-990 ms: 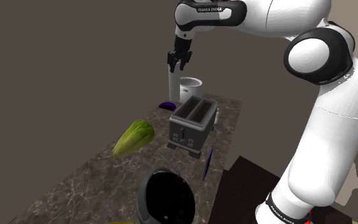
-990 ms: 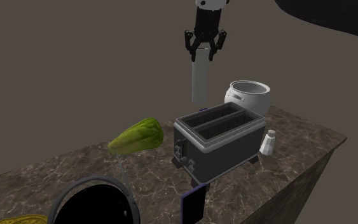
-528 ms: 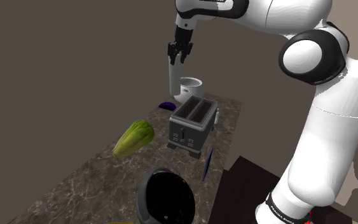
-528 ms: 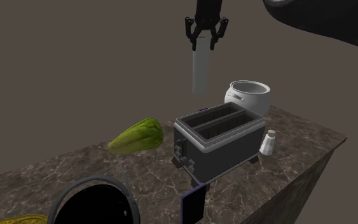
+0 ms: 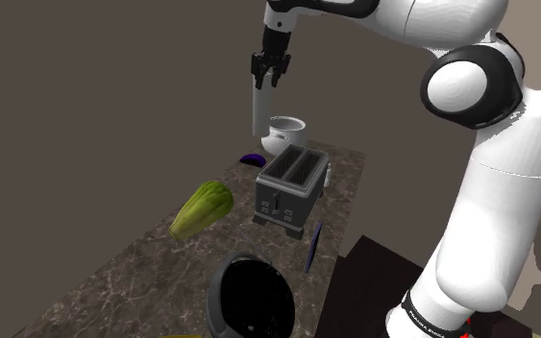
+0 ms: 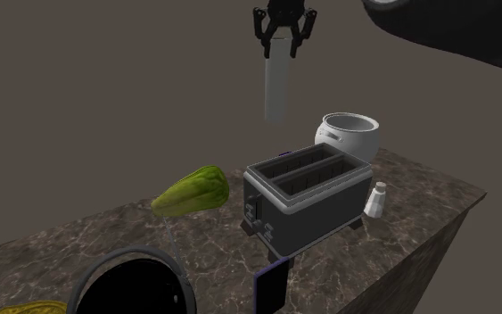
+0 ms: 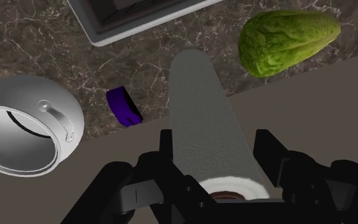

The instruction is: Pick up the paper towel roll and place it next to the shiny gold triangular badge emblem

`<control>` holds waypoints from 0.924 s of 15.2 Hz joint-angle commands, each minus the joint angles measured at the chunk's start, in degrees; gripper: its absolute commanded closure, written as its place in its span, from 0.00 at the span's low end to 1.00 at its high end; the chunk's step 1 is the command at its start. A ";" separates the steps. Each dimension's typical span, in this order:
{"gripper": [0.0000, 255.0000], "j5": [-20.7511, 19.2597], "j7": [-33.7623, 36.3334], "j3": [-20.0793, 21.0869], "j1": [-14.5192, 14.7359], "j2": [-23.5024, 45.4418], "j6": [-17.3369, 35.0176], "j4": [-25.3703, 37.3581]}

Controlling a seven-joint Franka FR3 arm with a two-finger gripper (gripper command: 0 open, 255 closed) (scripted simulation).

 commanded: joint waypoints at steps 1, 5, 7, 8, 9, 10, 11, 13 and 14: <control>1.00 -0.76 2.07 0.79 1.37 -2.09 1.68 -3.74; 1.00 -2.38 7.22 3.01 4.33 -6.40 4.92 -11.29; 1.00 -3.06 9.86 4.22 5.68 -8.08 6.27 -14.36; 1.00 -3.38 11.19 4.84 6.34 -8.81 6.89 -15.74; 1.00 -3.68 12.52 5.48 6.99 -9.47 7.47 -17.03; 1.00 -3.97 13.86 6.12 7.64 -10.06 8.03 -18.23; 1.00 -4.24 15.21 6.78 8.26 -10.59 8.56 -19.34; 1.00 -4.77 17.92 8.12 9.51 -11.46 9.54 -21.32; 1.00 -5.02 19.29 8.79 10.13 -11.80 9.99 -22.19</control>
